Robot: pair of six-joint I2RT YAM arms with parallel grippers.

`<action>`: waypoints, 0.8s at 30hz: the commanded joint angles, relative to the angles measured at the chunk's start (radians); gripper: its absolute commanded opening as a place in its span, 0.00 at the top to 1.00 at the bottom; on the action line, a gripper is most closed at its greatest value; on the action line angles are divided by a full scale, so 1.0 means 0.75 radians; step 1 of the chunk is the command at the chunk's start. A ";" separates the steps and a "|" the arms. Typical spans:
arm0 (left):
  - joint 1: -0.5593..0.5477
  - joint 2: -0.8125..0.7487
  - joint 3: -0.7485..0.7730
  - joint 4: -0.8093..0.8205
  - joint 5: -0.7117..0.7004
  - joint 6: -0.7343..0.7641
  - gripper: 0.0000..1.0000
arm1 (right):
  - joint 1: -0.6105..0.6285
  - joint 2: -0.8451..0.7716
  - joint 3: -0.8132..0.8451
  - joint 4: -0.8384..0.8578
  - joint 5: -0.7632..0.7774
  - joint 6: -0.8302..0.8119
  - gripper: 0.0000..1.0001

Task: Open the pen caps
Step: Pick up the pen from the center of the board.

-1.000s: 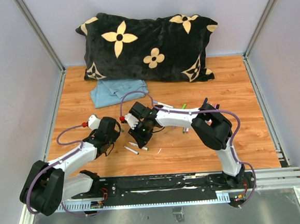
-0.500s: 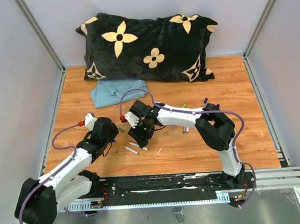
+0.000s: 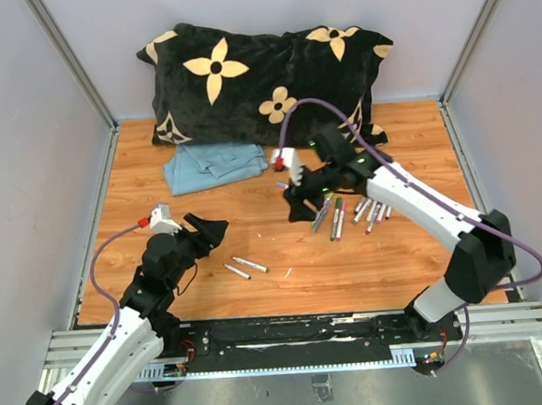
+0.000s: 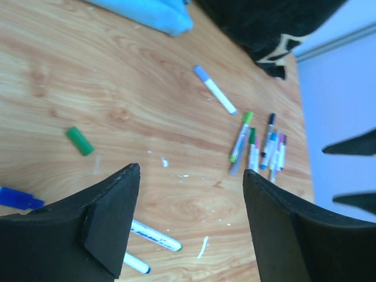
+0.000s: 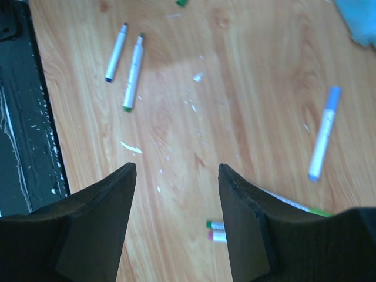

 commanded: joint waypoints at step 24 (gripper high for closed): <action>0.009 0.198 0.487 -0.166 0.377 0.633 0.01 | -0.495 -0.058 0.027 0.008 -0.374 -0.293 0.01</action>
